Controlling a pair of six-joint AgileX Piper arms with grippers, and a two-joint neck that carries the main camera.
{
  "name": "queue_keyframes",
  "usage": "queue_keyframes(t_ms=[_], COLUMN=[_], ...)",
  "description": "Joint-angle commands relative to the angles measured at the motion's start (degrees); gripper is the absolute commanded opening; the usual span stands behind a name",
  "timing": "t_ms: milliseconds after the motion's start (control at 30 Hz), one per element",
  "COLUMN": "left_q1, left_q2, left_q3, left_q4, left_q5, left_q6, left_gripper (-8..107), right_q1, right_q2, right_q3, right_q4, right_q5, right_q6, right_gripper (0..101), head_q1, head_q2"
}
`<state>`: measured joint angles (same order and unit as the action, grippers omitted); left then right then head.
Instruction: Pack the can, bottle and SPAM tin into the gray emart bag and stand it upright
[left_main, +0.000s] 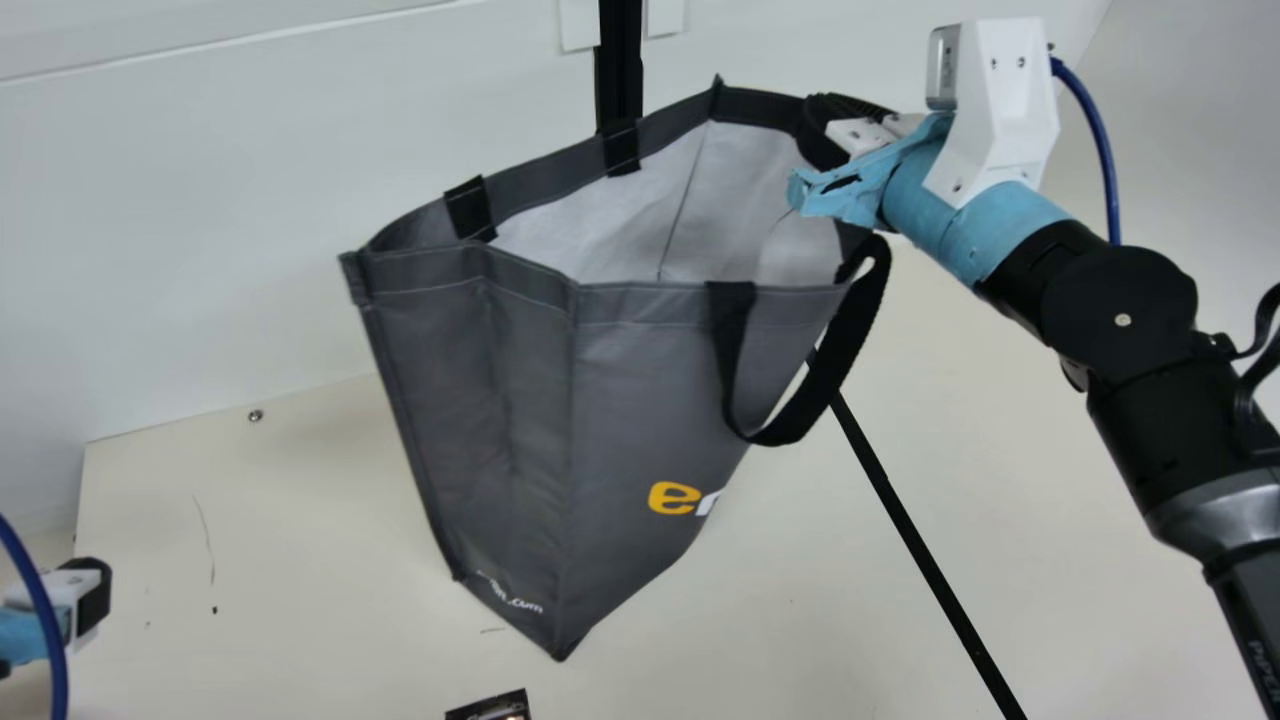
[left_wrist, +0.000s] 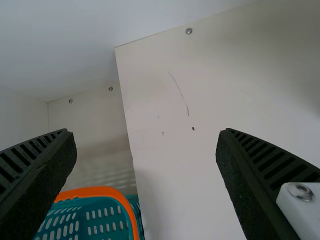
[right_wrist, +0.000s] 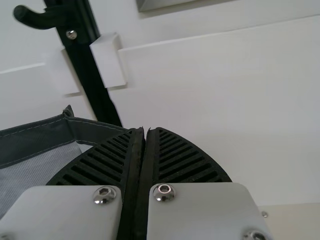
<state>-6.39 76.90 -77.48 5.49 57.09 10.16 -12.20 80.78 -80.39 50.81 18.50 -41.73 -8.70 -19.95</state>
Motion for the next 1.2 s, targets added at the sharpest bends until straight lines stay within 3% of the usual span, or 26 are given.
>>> queue_keyframes(t_ms=[0,267,767,1100,1167], left_q1=[0.0,0.0,0.0,0.0,0.0], left_q2=[0.0,0.0,0.0,0.0,0.0], left_q3=[0.0,0.0,0.0,0.0,0.0], left_q4=[0.0,0.0,0.0,0.0,0.0], left_q5=[0.0,0.0,0.0,0.0,0.0], left_q6=[0.0,0.0,0.0,0.0,0.0], left_gripper=[90,90,90,90,90], right_q1=[-0.9,-5.34,-13.98,-17.1,-17.23], right_q2=[-0.04,-0.13,0.35,0.47,0.38], right_q3=[-0.15,-1.07,-5.0,-7.14,-7.36], right_q4=[-2.38,-12.6,-33.42,-38.83,-38.63], right_q5=[-0.59,-0.92,1.68,3.64,4.47], right_q6=[1.07,6.68,19.42,24.84,25.56], right_gripper=[0,0,0,0,7], head_q1=[-1.3,-1.3,-1.3,-1.3,-1.3], head_q2=[-0.05,-0.05,-0.05,-0.05,-0.05])
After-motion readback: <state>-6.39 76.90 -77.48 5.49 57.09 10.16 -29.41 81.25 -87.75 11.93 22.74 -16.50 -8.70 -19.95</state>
